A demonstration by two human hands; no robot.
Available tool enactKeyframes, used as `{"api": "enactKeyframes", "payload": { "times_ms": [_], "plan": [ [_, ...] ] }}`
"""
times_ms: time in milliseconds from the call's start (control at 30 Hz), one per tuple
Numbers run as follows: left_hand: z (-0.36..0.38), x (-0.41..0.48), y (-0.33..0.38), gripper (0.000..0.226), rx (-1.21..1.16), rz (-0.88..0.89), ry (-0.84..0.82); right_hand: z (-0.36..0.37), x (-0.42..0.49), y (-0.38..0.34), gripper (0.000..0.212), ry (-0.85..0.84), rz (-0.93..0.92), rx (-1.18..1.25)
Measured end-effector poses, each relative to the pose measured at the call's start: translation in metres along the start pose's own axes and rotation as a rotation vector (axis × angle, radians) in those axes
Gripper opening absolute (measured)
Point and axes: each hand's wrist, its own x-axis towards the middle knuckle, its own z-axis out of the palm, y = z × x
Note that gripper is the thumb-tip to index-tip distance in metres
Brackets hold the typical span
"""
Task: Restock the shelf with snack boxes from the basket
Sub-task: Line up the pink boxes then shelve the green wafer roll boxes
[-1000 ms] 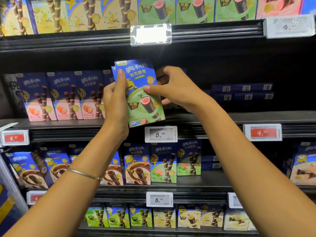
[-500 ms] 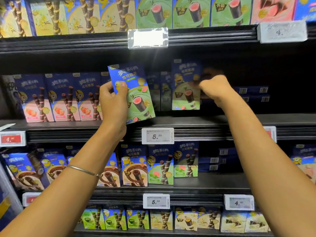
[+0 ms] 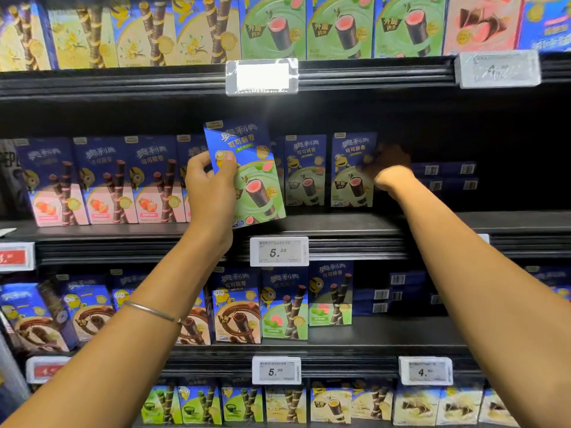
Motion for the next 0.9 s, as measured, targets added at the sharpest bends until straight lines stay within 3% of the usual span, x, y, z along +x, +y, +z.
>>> {"api": "enactKeyframes", "payload": {
  "times_ms": [733, 900],
  "plan": [
    [0.004, -0.001, 0.0, 0.028, 0.006, -0.02, -0.049, 0.007, -0.008, -0.014, 0.039, -0.025, 0.049, 0.168],
    [0.005, -0.001, -0.001, 0.023, -0.007, -0.029, -0.034, -0.003, -0.005, -0.017, 0.057, 0.013, 0.175, 0.196]
  ]
}}
